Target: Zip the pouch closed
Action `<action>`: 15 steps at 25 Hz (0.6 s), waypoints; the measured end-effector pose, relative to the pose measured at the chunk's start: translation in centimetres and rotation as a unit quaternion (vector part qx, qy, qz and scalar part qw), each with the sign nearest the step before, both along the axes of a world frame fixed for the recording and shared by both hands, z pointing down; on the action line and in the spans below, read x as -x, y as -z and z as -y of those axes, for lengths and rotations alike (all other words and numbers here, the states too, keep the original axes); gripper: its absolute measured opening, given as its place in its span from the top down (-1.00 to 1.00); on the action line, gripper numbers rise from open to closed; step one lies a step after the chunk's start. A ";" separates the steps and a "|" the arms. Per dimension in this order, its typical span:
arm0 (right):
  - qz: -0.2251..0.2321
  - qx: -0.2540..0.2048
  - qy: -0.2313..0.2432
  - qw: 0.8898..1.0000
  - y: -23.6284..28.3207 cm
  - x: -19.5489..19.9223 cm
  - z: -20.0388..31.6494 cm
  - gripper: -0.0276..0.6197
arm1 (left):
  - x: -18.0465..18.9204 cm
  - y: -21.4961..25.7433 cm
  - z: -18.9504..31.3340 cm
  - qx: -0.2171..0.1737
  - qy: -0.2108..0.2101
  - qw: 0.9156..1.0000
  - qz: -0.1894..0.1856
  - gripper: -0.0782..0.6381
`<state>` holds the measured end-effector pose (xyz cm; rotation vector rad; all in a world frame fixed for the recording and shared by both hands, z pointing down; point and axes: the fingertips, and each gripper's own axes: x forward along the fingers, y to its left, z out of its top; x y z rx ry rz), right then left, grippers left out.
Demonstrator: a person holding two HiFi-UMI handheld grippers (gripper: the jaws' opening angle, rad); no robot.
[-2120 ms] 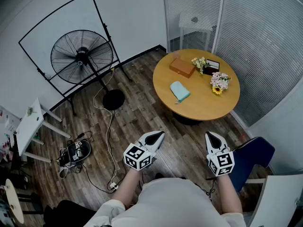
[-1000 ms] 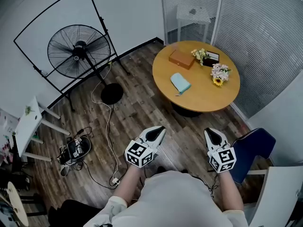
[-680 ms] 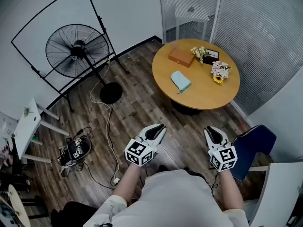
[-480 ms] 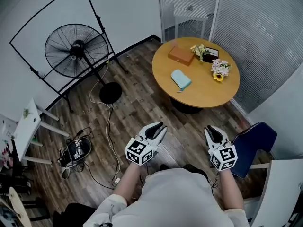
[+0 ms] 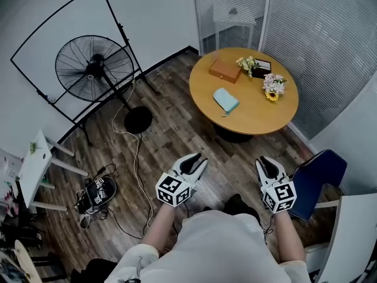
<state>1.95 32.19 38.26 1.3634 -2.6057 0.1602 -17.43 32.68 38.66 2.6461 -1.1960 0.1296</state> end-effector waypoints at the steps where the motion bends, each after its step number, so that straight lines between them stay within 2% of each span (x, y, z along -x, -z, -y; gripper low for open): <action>1: 0.000 0.002 0.000 1.000 -0.1 -0.1 0.2 0.71 | -0.1 -0.1 0.2 0.001 0.000 1.000 0.000 0.46; 7: 0.003 0.016 0.007 1.000 -1.5 -0.3 2.9 0.71 | -0.5 -1.2 2.6 0.012 0.005 1.000 0.002 0.46; 15: -0.001 0.014 0.020 1.000 -2.0 -1.5 10.8 0.71 | -2.1 -2.6 9.8 0.024 0.016 1.000 0.006 0.46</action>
